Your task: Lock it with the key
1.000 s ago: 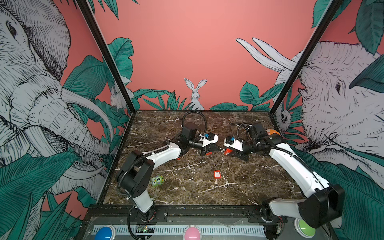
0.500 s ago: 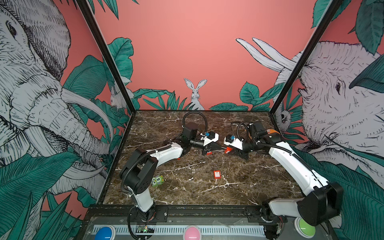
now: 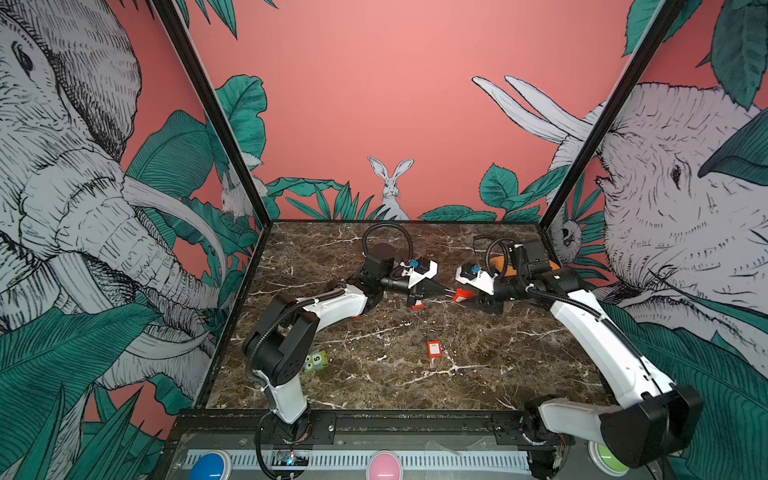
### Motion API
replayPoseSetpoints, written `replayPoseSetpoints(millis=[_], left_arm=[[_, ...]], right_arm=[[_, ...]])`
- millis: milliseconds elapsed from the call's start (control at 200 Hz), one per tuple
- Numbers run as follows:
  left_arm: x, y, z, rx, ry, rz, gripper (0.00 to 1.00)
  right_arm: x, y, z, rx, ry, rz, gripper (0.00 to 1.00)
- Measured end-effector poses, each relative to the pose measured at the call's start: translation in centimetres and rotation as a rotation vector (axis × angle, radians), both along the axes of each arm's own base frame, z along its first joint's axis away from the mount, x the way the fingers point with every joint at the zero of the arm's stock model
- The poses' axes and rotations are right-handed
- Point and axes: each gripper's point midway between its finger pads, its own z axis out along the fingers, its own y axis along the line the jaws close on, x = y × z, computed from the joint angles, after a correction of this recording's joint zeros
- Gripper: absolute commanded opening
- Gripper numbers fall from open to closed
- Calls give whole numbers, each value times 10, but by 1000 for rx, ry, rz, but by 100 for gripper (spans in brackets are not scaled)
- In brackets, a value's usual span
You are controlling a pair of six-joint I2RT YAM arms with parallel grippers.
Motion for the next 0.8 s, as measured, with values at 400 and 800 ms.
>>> replayPoseSetpoints(millis=[400, 800], left_arm=[[7, 8, 1, -8, -4, 12, 0], [4, 10, 2, -3, -22, 9, 0]], right_arm=[[1, -26, 6, 47, 71, -130, 39], [10, -20, -16, 53, 235, -125, 32]])
